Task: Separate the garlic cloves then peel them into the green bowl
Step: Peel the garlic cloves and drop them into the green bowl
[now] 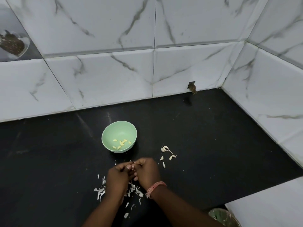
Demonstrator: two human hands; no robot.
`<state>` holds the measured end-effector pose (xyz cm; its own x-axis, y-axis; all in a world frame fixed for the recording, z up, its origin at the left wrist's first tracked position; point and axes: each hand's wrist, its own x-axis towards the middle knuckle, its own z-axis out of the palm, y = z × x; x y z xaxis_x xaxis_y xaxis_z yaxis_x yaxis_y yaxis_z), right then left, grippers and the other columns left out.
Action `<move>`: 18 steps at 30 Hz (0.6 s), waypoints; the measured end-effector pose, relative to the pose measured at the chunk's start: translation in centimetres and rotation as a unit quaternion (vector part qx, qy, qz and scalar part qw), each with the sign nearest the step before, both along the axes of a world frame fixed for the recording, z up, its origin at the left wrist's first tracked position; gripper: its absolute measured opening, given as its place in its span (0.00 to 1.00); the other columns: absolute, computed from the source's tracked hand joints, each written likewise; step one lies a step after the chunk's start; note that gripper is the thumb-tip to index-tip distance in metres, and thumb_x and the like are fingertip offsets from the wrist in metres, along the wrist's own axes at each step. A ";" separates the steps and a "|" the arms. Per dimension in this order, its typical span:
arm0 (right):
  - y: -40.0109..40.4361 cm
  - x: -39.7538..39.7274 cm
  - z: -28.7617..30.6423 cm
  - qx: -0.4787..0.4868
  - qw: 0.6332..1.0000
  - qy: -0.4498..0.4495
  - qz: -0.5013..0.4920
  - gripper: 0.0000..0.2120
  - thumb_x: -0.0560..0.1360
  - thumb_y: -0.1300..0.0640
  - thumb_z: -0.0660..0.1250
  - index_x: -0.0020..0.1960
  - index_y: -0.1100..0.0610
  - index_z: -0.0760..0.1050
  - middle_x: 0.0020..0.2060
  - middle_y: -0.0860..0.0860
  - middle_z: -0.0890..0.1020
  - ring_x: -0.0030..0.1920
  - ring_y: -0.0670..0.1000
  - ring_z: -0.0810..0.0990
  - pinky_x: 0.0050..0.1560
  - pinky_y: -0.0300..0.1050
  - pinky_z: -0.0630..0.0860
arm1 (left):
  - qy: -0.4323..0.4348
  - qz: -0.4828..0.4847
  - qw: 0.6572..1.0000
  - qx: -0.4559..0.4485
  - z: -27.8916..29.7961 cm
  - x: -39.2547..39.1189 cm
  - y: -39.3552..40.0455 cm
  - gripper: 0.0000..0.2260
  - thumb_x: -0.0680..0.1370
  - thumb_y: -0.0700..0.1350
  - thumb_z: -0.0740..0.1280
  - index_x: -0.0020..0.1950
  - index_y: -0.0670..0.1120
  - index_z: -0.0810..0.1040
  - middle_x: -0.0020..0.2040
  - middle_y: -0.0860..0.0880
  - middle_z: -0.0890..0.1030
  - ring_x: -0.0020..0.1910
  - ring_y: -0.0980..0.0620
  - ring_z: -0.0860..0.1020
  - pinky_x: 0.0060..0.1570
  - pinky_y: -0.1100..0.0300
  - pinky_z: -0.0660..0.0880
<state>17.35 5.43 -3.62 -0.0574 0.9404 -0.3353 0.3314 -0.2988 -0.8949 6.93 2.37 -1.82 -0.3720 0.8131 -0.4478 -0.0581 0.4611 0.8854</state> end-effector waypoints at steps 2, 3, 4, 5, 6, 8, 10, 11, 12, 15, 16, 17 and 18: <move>-0.2 -0.2 0.6 -0.015 0.999 0.041 -0.016 0.05 0.79 0.65 0.68 0.48 0.59 0.82 0.33 0.54 0.82 0.27 0.46 0.78 0.32 0.46 0.81 | -0.019 -0.005 1.000 0.006 -0.1 -0.2 -0.3 0.12 0.80 0.30 0.64 0.51 0.40 0.85 0.40 0.39 0.86 0.39 0.44 0.85 0.46 0.49 0.82; -0.3 -0.2 0.8 -0.020 0.998 0.063 -0.019 0.06 0.78 0.65 0.68 0.52 0.56 0.80 0.33 0.54 0.82 0.26 0.46 0.78 0.30 0.46 0.80 | -0.020 -0.010 1.000 0.009 -0.1 -0.5 -0.3 0.13 0.79 0.28 0.64 0.50 0.40 0.85 0.41 0.37 0.86 0.39 0.43 0.84 0.49 0.45 0.81; -0.5 -0.2 1.0 -0.025 0.996 0.081 -0.022 0.09 0.78 0.66 0.69 0.54 0.53 0.77 0.33 0.55 0.81 0.25 0.47 0.77 0.28 0.45 0.79 | -0.028 -0.013 0.999 0.014 0.0 -0.7 -0.6 0.14 0.77 0.26 0.64 0.50 0.40 0.85 0.41 0.35 0.85 0.39 0.42 0.83 0.50 0.45 0.80; -0.5 -0.1 1.0 -0.028 0.995 0.093 -0.024 0.12 0.78 0.66 0.70 0.54 0.52 0.73 0.33 0.55 0.80 0.24 0.47 0.77 0.25 0.44 0.77 | -0.047 -0.014 0.999 0.016 0.2 -1.0 -0.7 0.14 0.77 0.25 0.63 0.50 0.39 0.85 0.42 0.33 0.84 0.39 0.42 0.82 0.49 0.47 0.80; -0.6 0.0 1.2 -0.026 0.995 0.098 -0.024 0.11 0.77 0.65 0.71 0.52 0.53 0.72 0.32 0.56 0.80 0.24 0.48 0.77 0.24 0.43 0.75 | -0.074 -0.014 0.997 0.013 0.4 -1.2 -0.8 0.13 0.77 0.25 0.64 0.51 0.38 0.85 0.43 0.33 0.84 0.38 0.44 0.82 0.46 0.51 0.80; -0.8 0.0 1.6 -0.012 0.994 0.109 -0.009 0.05 0.78 0.66 0.70 0.48 0.60 0.75 0.30 0.55 0.79 0.23 0.49 0.76 0.24 0.43 0.76 | -0.117 -0.022 0.993 -0.002 0.8 -1.8 -1.1 0.12 0.77 0.27 0.65 0.53 0.39 0.84 0.41 0.38 0.85 0.36 0.50 0.82 0.38 0.62 0.80; -1.2 -0.1 1.8 -0.007 0.993 0.121 0.002 0.03 0.79 0.66 0.69 0.46 0.64 0.78 0.28 0.54 0.78 0.22 0.48 0.75 0.24 0.42 0.75 | -0.146 -0.018 0.989 -0.004 0.8 -2.2 -1.5 0.12 0.77 0.28 0.66 0.54 0.40 0.84 0.40 0.42 0.85 0.35 0.53 0.82 0.35 0.66 0.79; -1.4 -0.2 1.9 -0.004 0.992 0.125 0.006 0.05 0.79 0.66 0.68 0.45 0.64 0.79 0.27 0.54 0.78 0.22 0.48 0.75 0.24 0.41 0.74 | -0.161 -0.009 0.987 0.001 0.7 -2.2 -1.7 0.11 0.77 0.28 0.67 0.54 0.40 0.84 0.40 0.42 0.85 0.35 0.53 0.83 0.35 0.66 0.79; -1.7 -0.3 1.9 0.003 0.992 0.124 0.016 0.06 0.80 0.65 0.67 0.45 0.63 0.79 0.26 0.54 0.77 0.22 0.48 0.75 0.25 0.40 0.74 | -0.171 0.002 0.985 0.007 0.7 -2.3 -2.0 0.11 0.76 0.28 0.67 0.54 0.39 0.83 0.41 0.41 0.85 0.35 0.52 0.83 0.35 0.66 0.79; -2.4 -0.4 1.9 0.026 0.991 0.119 0.051 0.08 0.82 0.64 0.65 0.47 0.63 0.81 0.27 0.51 0.78 0.24 0.46 0.75 0.30 0.39 0.74 | -0.186 0.030 0.982 0.020 0.8 -2.3 -2.4 0.09 0.75 0.28 0.69 0.52 0.37 0.83 0.41 0.39 0.85 0.33 0.50 0.82 0.34 0.64 0.81; -2.5 -0.3 2.0 0.028 0.990 0.124 0.061 0.09 0.82 0.64 0.64 0.49 0.62 0.82 0.28 0.50 0.78 0.25 0.46 0.76 0.31 0.39 0.75 | -0.185 0.034 0.982 0.021 0.8 -2.3 -2.5 0.09 0.74 0.29 0.70 0.53 0.36 0.82 0.42 0.37 0.84 0.33 0.50 0.82 0.34 0.64 0.81; -2.7 -0.2 2.1 0.030 0.988 0.135 0.072 0.09 0.82 0.65 0.63 0.50 0.61 0.82 0.29 0.49 0.79 0.27 0.45 0.76 0.33 0.39 0.75 | -0.187 0.038 0.981 0.025 0.8 -2.4 -2.6 0.10 0.73 0.30 0.71 0.54 0.35 0.82 0.43 0.36 0.84 0.33 0.49 0.82 0.35 0.64 0.81; -2.8 -0.1 2.3 0.031 0.985 0.147 0.081 0.11 0.82 0.66 0.62 0.50 0.59 0.82 0.30 0.48 0.80 0.28 0.44 0.76 0.34 0.39 0.76 | -0.191 0.043 0.980 0.027 0.9 -2.5 -2.6 0.11 0.72 0.31 0.72 0.54 0.34 0.82 0.43 0.36 0.84 0.34 0.49 0.83 0.36 0.64 0.81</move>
<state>17.27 2.61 -1.30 -0.2938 0.9291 -0.2249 0.0944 -0.2059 -0.9740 4.45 -0.25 -0.94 -0.2539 0.8128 -0.5244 -0.4258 0.3929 0.8151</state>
